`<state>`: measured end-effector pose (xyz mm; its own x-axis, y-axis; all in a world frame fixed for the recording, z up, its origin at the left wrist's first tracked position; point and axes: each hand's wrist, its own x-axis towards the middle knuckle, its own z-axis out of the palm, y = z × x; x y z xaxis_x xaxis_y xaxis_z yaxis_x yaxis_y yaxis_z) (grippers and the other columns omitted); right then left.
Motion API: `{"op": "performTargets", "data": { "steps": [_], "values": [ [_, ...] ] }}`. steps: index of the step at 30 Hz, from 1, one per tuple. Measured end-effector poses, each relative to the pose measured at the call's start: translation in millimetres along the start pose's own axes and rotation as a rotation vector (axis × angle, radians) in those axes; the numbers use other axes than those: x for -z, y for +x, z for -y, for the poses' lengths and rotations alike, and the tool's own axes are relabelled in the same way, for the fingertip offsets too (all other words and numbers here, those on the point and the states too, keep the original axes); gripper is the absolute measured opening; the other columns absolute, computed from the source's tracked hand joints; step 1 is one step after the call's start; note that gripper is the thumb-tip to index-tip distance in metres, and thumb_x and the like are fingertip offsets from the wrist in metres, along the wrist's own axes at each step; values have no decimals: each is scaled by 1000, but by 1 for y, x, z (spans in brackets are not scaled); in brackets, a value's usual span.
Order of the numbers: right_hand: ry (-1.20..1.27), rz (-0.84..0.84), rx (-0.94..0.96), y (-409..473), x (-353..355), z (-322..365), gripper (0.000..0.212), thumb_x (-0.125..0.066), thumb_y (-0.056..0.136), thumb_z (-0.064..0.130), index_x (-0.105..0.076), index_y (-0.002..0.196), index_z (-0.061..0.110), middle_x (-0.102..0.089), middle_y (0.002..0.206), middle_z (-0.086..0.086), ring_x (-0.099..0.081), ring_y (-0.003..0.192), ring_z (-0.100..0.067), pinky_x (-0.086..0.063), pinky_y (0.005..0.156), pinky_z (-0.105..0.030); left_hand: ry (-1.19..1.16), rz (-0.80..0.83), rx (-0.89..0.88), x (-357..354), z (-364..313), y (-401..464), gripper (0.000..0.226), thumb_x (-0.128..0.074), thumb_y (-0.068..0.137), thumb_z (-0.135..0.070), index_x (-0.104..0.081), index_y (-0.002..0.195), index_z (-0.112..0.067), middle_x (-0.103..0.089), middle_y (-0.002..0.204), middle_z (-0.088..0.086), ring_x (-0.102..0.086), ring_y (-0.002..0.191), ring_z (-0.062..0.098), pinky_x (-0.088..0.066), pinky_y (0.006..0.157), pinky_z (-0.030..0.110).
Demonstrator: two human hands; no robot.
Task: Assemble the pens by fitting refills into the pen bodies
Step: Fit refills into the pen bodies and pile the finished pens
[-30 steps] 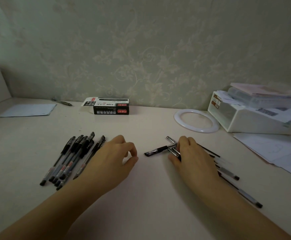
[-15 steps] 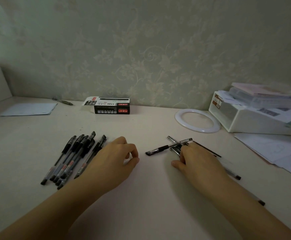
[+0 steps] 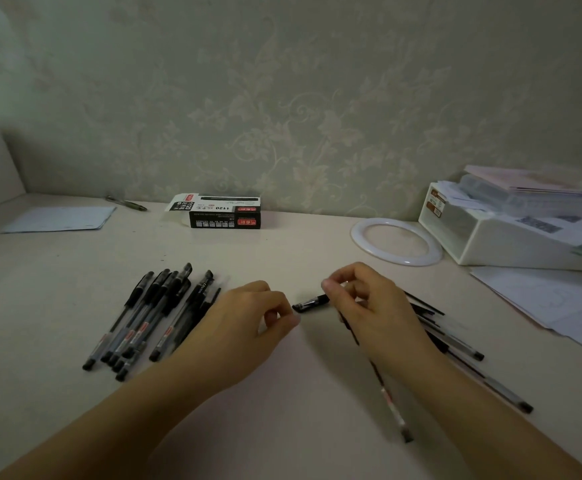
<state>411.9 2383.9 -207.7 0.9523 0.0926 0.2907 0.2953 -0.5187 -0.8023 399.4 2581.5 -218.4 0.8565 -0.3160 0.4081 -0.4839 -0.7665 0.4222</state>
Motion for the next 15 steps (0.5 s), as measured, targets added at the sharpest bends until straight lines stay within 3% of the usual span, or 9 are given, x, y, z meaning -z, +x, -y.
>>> {"op": "performTargets", "data": {
  "steps": [3,5,8,12,15],
  "values": [
    [312,46,-110,-1,-5,2,16,-59,95,36,-65,92,22,-62,64,3,-53,51,-7,-45,48,-18,-49,10,-23,1,-4,1,59,-27,87,-65,-67,84,-23,-56,74,-9,-51,71,5,-40,63,21],
    [439,85,-151,-2,-9,2,14,-60,96,27,-64,97,14,-66,66,0,-58,50,-11,-49,50,-20,-60,37,-25,0,-6,1,65,-20,87,-67,-64,80,-20,-57,72,-5,-52,69,9,-41,63,26],
    [553,100,-195,-3,-14,-1,12,-60,96,17,-62,101,6,-70,78,-10,-69,62,-18,-55,59,-23,-107,75,-31,-2,-6,0,51,-30,91,-62,-58,75,-23,-55,69,-6,-51,67,10,-40,59,25],
    [533,145,-197,-3,-17,-6,7,-62,95,12,-63,96,5,-73,82,-11,-74,71,-27,-61,71,-33,-80,98,-35,-2,-4,0,23,-51,93,-44,-63,87,-25,-57,75,-11,-52,72,5,-41,62,20],
    [421,225,-135,-5,-19,-5,9,-64,94,15,-66,90,8,-74,72,-5,-71,62,-18,-55,59,-21,-32,121,-49,-3,-3,0,17,-49,97,-32,-60,90,-22,-57,79,-11,-52,73,5,-41,63,19]
  ]
}}
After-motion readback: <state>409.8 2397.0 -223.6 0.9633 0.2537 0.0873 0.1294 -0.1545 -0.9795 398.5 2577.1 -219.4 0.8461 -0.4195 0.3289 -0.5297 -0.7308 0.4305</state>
